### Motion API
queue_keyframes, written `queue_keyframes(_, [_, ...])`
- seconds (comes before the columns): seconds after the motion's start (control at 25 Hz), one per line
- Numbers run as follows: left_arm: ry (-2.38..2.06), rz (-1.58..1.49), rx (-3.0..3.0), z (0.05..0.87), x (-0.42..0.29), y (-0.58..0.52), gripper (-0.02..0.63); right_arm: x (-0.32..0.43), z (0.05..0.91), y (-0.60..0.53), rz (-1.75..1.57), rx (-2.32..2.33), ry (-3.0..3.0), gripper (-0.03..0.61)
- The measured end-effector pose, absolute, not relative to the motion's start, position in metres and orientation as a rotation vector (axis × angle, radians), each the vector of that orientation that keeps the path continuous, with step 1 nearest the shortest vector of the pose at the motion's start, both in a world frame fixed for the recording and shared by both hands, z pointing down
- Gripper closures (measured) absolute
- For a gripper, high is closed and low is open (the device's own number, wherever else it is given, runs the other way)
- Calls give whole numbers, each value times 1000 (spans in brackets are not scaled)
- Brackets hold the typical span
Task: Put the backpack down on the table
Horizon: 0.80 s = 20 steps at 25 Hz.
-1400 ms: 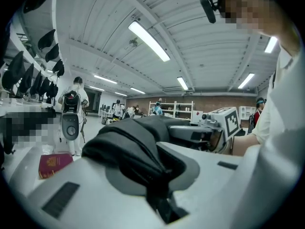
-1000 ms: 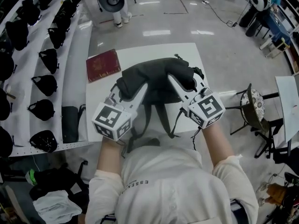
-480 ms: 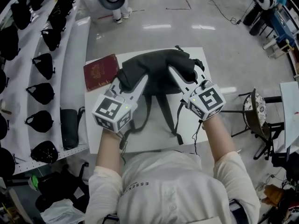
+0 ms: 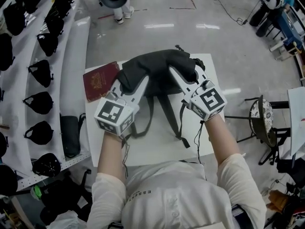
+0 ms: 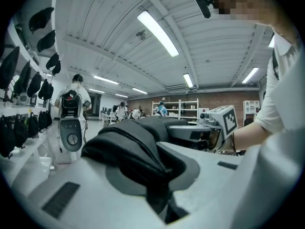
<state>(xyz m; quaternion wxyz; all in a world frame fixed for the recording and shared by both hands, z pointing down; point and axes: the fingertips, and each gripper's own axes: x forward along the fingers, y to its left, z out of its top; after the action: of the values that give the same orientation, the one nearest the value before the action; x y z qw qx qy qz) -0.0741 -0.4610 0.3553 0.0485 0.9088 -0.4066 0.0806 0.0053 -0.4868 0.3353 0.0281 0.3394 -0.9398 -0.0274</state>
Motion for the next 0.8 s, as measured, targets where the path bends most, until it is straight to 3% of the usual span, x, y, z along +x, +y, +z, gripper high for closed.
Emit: queue_keyframes(0.8, [-1152, 232, 2670, 404, -59, -419, 554, 25, 383, -441, 104, 1058, -2900, 505])
